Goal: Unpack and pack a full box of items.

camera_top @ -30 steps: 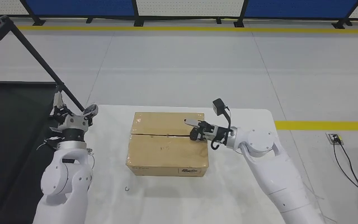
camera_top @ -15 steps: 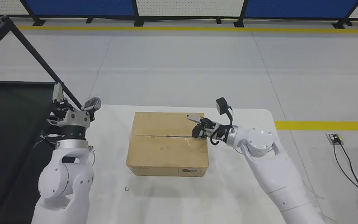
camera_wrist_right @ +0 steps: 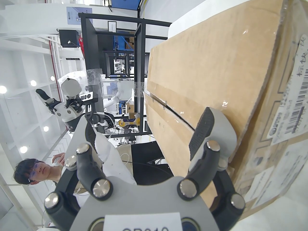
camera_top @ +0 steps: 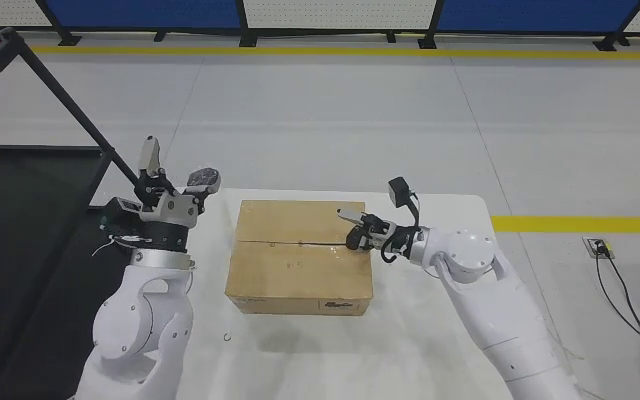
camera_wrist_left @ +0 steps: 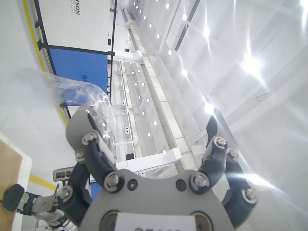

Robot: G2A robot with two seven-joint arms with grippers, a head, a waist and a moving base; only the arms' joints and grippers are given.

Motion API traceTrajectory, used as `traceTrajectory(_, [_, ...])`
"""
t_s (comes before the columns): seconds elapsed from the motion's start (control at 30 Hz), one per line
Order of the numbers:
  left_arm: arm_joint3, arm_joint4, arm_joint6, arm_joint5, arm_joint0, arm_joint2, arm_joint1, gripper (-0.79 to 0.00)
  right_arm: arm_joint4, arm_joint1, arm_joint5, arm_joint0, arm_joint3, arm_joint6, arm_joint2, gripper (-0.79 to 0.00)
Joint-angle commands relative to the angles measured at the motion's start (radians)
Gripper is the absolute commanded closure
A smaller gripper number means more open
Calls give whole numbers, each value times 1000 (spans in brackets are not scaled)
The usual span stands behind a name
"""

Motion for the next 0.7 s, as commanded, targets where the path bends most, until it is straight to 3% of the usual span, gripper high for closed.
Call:
traceTrajectory(0.0, [-6, 19, 0, 2, -1, 21, -2, -785, 3, 0, 0, 1, 2, 0, -2, -785])
traceTrajectory(0.67, [-22, 157, -11, 24, -11, 177, -28, -785, 14, 13, 10, -12, -21, -15, 30, -785])
